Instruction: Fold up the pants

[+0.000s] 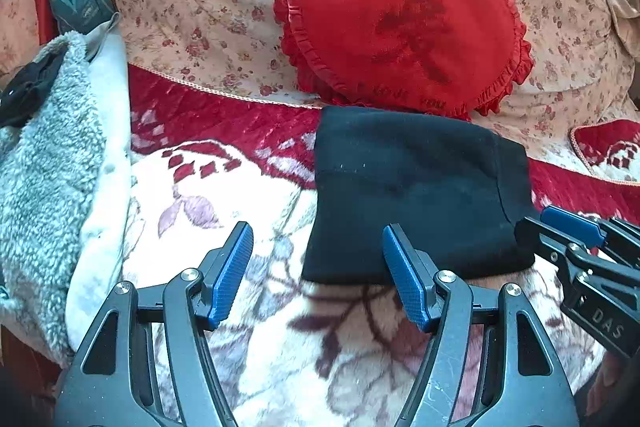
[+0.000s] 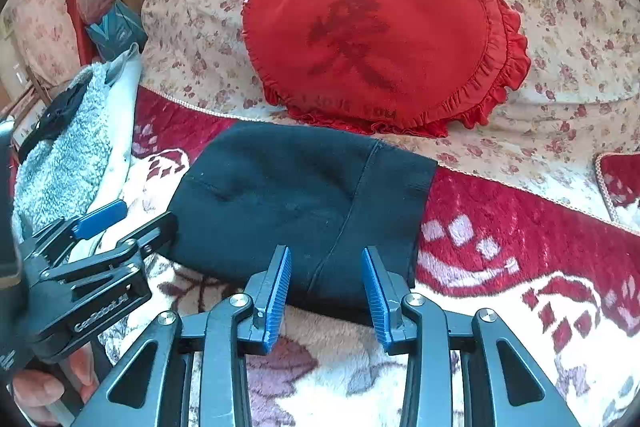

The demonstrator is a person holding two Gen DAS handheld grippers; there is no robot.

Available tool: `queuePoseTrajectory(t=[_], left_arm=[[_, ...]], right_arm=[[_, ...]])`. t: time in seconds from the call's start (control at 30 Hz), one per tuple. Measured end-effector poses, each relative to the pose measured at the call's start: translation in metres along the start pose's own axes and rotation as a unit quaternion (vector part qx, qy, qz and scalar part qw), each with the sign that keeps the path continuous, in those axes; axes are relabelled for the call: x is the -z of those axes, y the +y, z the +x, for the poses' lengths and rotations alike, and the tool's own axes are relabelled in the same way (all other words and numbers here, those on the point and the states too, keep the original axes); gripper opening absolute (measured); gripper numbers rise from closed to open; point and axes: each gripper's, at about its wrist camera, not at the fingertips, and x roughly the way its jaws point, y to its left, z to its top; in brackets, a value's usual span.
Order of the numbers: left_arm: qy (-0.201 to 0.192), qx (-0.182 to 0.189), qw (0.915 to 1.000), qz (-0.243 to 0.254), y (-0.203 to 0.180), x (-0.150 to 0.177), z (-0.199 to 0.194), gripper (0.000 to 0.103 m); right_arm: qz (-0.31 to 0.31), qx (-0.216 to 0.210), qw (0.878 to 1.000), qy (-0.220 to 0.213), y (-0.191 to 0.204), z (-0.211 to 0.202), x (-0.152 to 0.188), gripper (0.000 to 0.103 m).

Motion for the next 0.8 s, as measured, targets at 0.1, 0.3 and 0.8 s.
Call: queuePoseTrajectory(t=[0.1,0.3,0.8], left_arm=[[-0.002,-0.009,1.0000,0.001,0.003,0.006,-0.009,0.067],[-0.013,-0.014,0.9998,-0.004,0.007,0.015,-0.026,0.067],[-0.015,-0.003,0.9999,-0.001,0.001,0.022,-0.034,0.067]], right_arm=[[0.001,-0.003,1.000,-0.003,0.006,-0.008,0.003,0.036],[-0.005,-0.003,1.000,-0.003,0.017,-0.017,0.008,0.037],[0.008,0.001,1.000,0.002,0.016,-0.028,0.017,0.038]])
